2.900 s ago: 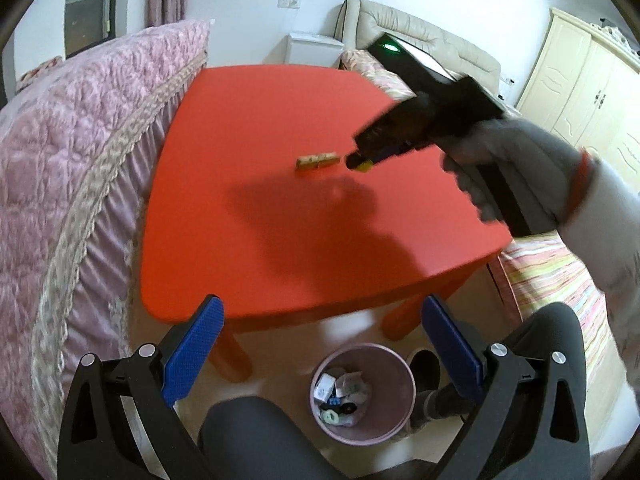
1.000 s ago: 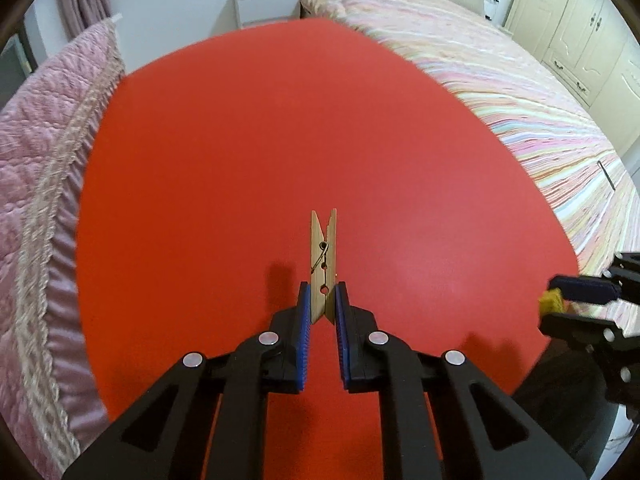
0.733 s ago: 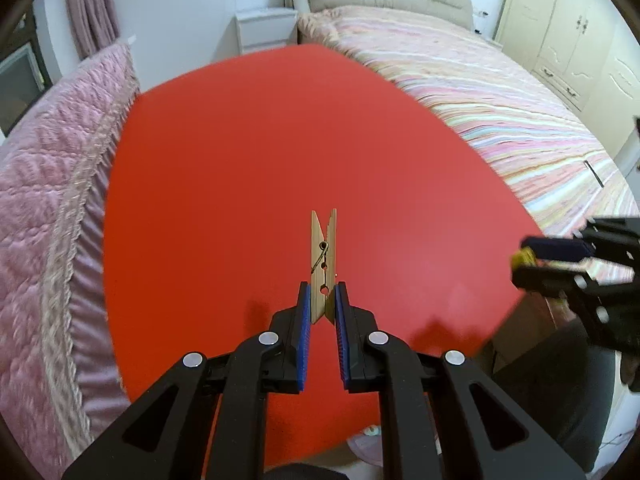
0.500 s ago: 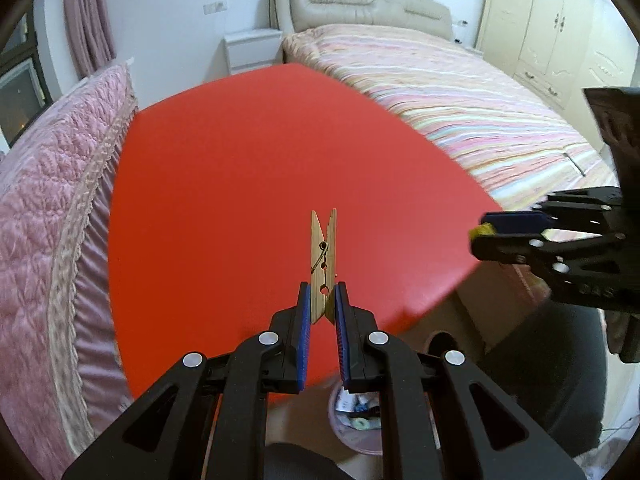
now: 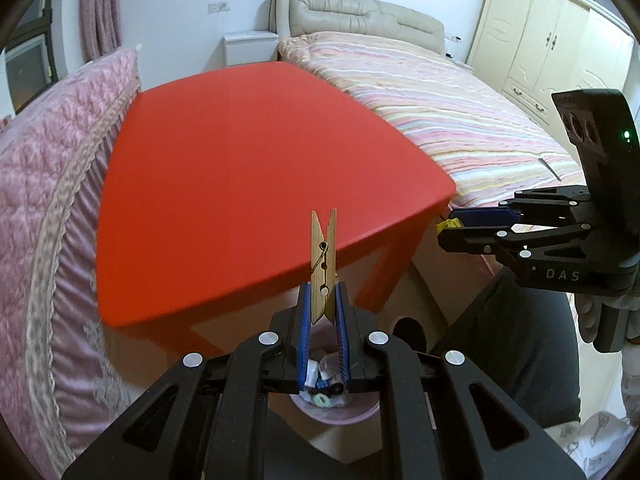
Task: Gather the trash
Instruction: 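Drop the clothespin and sponge into the pink bin with both grippers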
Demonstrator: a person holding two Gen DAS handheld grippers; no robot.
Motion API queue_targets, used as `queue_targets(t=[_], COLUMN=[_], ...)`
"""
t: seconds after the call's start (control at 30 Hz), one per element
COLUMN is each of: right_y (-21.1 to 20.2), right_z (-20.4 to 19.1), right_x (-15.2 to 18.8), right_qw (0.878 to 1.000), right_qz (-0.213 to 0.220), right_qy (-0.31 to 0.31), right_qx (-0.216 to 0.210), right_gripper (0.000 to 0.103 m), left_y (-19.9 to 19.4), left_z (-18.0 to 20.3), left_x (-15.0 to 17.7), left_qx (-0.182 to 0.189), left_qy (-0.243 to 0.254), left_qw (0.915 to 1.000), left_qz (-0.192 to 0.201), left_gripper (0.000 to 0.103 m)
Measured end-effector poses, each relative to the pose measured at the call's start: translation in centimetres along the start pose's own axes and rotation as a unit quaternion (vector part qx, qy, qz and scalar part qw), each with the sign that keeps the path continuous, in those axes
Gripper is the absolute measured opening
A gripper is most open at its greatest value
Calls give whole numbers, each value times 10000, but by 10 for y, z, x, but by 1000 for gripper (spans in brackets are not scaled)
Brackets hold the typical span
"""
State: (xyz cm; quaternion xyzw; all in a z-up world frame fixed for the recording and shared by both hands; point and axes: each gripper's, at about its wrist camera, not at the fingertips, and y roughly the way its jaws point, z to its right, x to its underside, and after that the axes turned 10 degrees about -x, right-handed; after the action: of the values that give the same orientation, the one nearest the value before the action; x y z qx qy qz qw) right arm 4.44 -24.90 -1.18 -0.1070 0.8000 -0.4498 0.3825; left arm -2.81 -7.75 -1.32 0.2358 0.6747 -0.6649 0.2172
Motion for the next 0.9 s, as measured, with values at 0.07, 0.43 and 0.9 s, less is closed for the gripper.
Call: queue_targets(t=[0.07, 0.43, 0.9], right_y=[3, 16, -18], right_z=[-3, -13, 10], right_x=[8, 14, 15], right_qw=[9999, 9991, 9985], right_qz=[-70, -140, 387], right_qy=[0, 27, 394], right_qx=[-98, -411, 25], right_gripper=[27, 63, 93], left_y=[-2, -10, -5], left_z=[-4, -8, 20], left_x=[8, 24, 23], left_qx=[64, 178, 477], left_qy=[-78, -90, 270], left_qw=[9999, 9998, 9983], left_qz=[-44, -90, -216], left_gripper=[12, 11, 12])
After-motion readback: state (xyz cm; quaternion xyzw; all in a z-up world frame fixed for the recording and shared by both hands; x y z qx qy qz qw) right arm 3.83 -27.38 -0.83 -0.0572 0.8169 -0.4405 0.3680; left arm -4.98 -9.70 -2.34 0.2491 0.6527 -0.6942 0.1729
